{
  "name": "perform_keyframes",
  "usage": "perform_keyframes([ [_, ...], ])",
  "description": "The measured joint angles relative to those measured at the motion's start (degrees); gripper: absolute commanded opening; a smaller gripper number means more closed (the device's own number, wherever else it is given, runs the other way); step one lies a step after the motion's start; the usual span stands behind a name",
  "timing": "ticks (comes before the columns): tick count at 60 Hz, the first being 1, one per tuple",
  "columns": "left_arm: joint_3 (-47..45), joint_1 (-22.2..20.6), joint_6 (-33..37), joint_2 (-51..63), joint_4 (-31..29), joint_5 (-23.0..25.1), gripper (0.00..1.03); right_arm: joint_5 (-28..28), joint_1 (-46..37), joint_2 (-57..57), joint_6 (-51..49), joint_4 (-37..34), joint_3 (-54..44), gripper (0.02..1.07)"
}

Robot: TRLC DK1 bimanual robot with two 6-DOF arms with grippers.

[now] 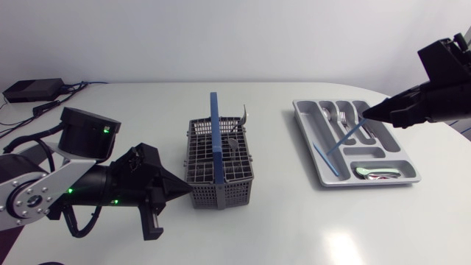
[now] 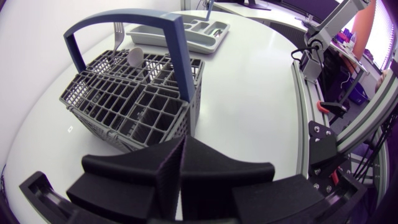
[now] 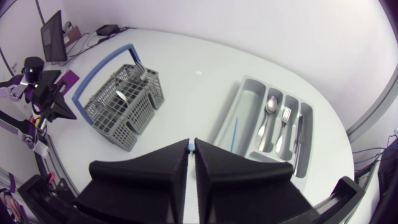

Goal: Unload the cutlery basket into the drawer organizer.

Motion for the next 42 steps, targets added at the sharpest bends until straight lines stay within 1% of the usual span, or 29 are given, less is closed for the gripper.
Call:
perform_keyframes([
  [9,0.2,0.0,0.0,-0.3,-1.2,-1.3,0.20,2.2,-3.7,6.2,-4.2,-0.1,0.0,0.12],
  [19,0.2,0.0,0.0,-1.3,-3.0,-2.1,0.20,4.9,-4.0,13.5,-5.6,1.7,0.0,0.12],
  [25,0.2,0.0,0.0,-2.4,-4.1,-2.3,0.20,5.5,-4.0,18.8,-5.6,3.6,0.7,0.12],
  [33,0.2,0.0,0.0,-3.2,-5.0,-2.3,0.20,6.4,-3.3,26.4,-5.1,6.6,3.5,0.12],
  [42,0.2,0.0,0.0,-4.5,-6.3,-2.3,0.20,6.5,-1.5,34.1,-3.0,10.6,9.2,0.12],
])
